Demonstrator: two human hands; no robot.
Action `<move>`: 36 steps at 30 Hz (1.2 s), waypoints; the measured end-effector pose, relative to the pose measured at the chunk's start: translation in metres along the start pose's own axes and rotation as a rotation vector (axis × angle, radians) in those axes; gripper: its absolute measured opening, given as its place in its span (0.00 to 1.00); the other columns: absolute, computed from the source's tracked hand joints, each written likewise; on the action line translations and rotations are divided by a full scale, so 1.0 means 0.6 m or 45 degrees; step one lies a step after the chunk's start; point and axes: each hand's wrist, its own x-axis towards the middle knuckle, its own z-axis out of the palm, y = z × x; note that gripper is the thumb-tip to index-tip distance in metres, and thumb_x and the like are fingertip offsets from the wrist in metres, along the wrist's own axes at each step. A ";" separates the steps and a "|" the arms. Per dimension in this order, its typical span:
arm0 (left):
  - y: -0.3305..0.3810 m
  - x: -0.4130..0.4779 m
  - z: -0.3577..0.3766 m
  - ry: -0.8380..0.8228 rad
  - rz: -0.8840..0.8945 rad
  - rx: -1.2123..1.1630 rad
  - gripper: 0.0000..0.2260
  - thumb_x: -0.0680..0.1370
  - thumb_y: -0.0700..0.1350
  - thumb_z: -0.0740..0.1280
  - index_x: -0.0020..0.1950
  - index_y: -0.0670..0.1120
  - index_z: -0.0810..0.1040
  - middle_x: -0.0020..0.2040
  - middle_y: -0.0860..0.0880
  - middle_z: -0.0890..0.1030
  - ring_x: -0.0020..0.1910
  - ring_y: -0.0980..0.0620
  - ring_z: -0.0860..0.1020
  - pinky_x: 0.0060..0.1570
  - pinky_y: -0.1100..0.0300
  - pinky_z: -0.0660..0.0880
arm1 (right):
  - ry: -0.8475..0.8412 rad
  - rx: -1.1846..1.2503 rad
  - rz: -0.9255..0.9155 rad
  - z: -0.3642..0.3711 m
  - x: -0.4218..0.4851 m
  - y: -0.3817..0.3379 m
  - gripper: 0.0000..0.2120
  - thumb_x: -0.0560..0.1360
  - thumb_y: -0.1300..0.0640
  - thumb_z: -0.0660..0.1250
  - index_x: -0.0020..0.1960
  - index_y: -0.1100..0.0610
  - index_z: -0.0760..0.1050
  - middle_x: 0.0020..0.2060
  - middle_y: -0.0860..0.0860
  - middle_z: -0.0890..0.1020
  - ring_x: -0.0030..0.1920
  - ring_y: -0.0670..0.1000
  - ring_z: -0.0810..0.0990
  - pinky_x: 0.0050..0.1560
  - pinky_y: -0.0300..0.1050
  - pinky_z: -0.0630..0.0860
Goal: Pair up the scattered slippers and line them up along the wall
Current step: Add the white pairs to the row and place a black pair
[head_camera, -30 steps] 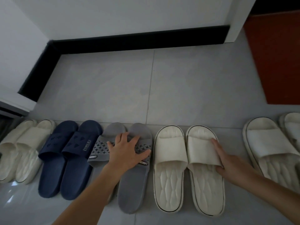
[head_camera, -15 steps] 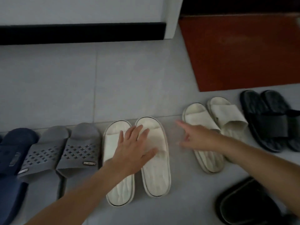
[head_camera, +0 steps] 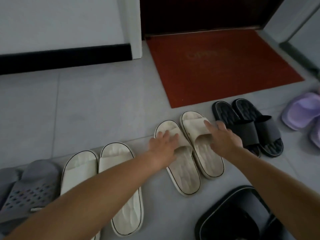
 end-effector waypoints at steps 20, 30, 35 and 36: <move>-0.055 -0.131 0.093 0.053 0.108 0.293 0.30 0.79 0.43 0.50 0.76 0.49 0.37 0.76 0.37 0.49 0.71 0.38 0.57 0.60 0.46 0.66 | -0.122 -0.140 -0.395 0.046 -0.058 -0.047 0.27 0.77 0.54 0.56 0.72 0.41 0.51 0.57 0.56 0.69 0.49 0.58 0.78 0.46 0.50 0.75; -0.052 -0.112 0.074 -0.042 -0.007 0.296 0.31 0.80 0.42 0.52 0.76 0.46 0.35 0.75 0.29 0.43 0.60 0.37 0.69 0.56 0.47 0.69 | -0.079 -0.120 -0.366 0.038 -0.055 -0.043 0.29 0.77 0.56 0.57 0.73 0.40 0.50 0.57 0.55 0.67 0.49 0.58 0.78 0.46 0.51 0.76; -0.043 -0.109 0.074 -0.100 -0.081 0.252 0.29 0.80 0.40 0.50 0.76 0.42 0.37 0.74 0.27 0.47 0.60 0.37 0.70 0.55 0.49 0.71 | -0.087 -0.109 -0.356 0.038 -0.054 -0.049 0.29 0.77 0.56 0.58 0.73 0.40 0.50 0.59 0.55 0.67 0.51 0.58 0.78 0.47 0.52 0.76; -0.042 -0.109 0.075 -0.098 -0.099 0.249 0.29 0.80 0.40 0.50 0.76 0.41 0.37 0.73 0.27 0.47 0.60 0.37 0.70 0.54 0.50 0.71 | -0.088 -0.115 -0.361 0.040 -0.056 -0.050 0.29 0.77 0.56 0.58 0.73 0.40 0.50 0.59 0.55 0.67 0.51 0.58 0.78 0.46 0.51 0.75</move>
